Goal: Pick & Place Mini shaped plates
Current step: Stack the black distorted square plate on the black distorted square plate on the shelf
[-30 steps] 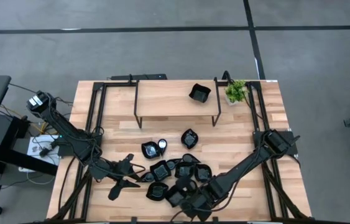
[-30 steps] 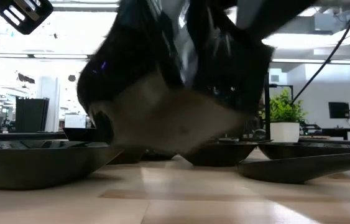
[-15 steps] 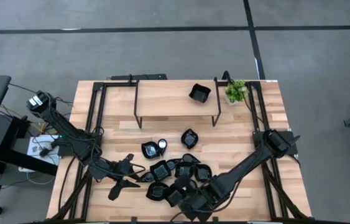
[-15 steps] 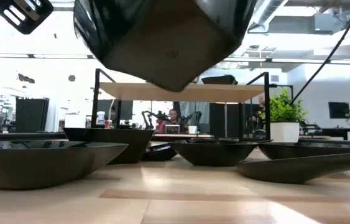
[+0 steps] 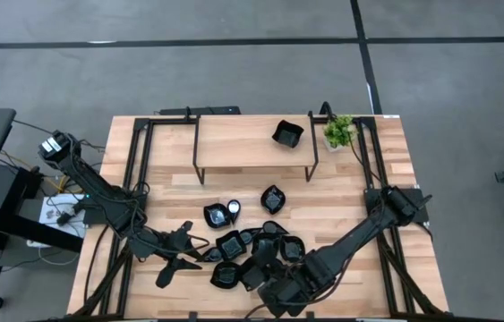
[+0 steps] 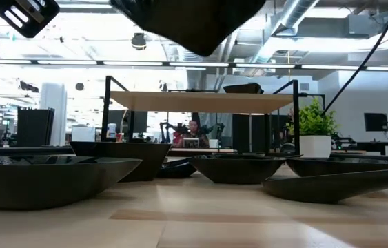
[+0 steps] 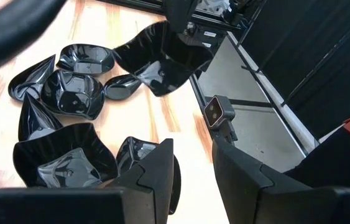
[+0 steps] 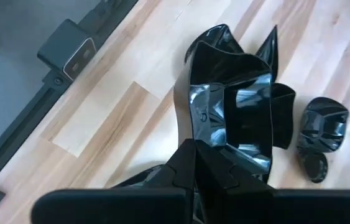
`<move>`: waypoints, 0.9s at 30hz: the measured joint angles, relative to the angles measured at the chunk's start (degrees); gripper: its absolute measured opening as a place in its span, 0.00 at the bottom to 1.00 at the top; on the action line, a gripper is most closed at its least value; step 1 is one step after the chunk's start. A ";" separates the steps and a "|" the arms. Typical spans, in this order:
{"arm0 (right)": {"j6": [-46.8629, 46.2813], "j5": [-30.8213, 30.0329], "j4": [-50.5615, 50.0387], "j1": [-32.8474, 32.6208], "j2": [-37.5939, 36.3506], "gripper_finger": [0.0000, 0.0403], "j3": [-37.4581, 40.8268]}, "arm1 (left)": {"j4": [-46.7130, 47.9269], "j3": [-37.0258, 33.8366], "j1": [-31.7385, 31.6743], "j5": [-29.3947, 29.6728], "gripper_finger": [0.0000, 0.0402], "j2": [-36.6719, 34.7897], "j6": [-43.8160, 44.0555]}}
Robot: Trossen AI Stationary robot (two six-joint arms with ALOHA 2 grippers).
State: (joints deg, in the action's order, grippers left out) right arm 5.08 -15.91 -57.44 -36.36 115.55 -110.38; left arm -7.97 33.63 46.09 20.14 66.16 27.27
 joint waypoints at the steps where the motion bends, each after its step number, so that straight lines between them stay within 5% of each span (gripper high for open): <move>1: -0.02 -0.50 -0.54 0.00 0.00 0.00 -0.38 | 0.00 0.00 0.00 0.00 0.28 0.01 0.00; 27: 3.07 -11.38 -18.50 4.21 -3.59 0.00 -8.82 | -0.11 0.00 0.00 0.82 0.28 0.01 0.13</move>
State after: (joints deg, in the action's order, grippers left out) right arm 8.15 -27.30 -75.94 -32.15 111.96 -119.20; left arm -8.08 33.63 46.09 20.96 66.17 27.40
